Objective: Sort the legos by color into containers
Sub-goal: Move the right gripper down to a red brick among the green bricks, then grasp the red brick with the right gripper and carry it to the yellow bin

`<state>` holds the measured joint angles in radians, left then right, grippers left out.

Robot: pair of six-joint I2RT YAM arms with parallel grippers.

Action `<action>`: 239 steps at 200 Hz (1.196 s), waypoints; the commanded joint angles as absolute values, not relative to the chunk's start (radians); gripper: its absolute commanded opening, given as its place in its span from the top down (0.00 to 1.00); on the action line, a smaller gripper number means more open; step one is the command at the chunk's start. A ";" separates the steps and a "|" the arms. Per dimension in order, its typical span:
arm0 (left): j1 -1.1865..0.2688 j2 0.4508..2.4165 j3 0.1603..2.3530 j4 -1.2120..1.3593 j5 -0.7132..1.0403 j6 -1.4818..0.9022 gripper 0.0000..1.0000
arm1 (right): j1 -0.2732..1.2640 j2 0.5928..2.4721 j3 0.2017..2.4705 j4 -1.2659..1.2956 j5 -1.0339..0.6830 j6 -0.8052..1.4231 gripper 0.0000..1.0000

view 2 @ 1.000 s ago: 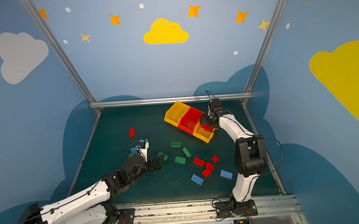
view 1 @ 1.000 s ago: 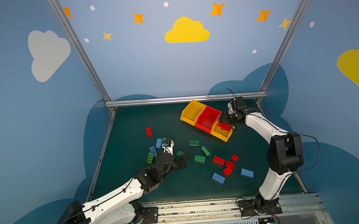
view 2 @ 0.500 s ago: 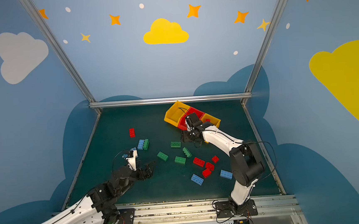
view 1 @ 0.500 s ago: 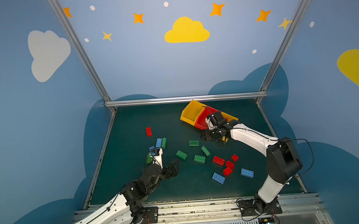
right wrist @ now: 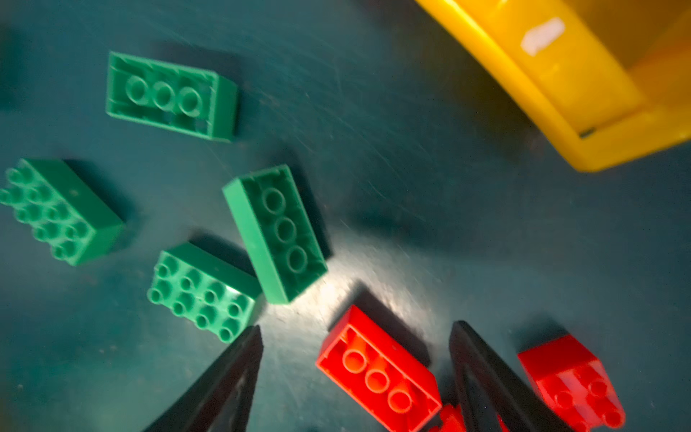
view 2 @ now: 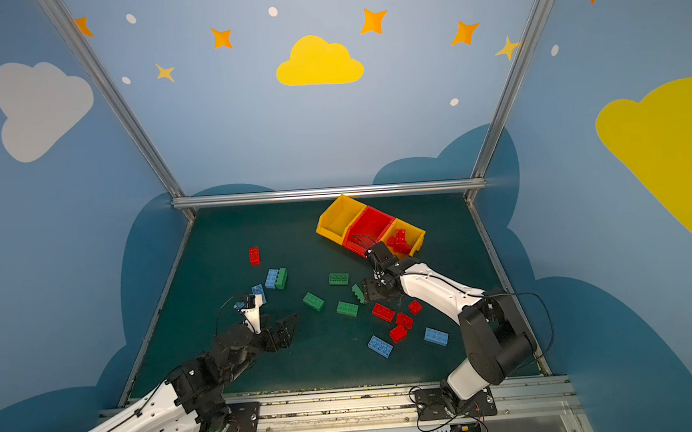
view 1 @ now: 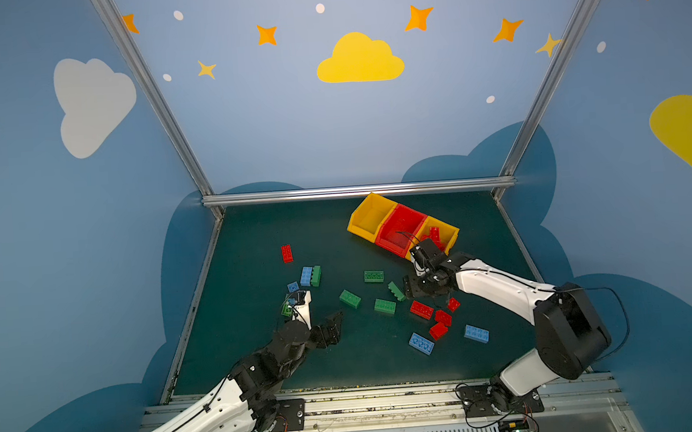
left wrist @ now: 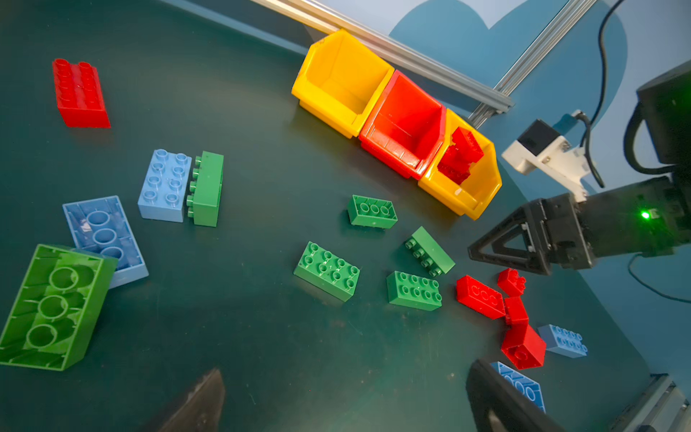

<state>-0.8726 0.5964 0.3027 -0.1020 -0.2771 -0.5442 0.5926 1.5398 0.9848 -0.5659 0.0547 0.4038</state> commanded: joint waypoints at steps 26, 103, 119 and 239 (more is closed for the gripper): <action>-0.872 0.641 0.310 -0.058 -0.256 -0.547 0.00 | 0.592 1.562 0.949 -0.549 0.009 0.347 0.23; -0.872 0.572 0.292 -0.094 -0.269 -0.550 0.00 | 0.607 1.611 0.924 -0.561 -0.030 0.338 0.24; -0.872 0.557 0.290 -0.100 -0.274 -0.546 0.00 | 0.619 1.594 0.919 -0.573 -0.031 0.346 0.25; -0.873 0.519 0.285 -0.121 -0.274 -0.548 0.00 | 0.680 1.623 0.929 -0.639 0.048 0.402 0.63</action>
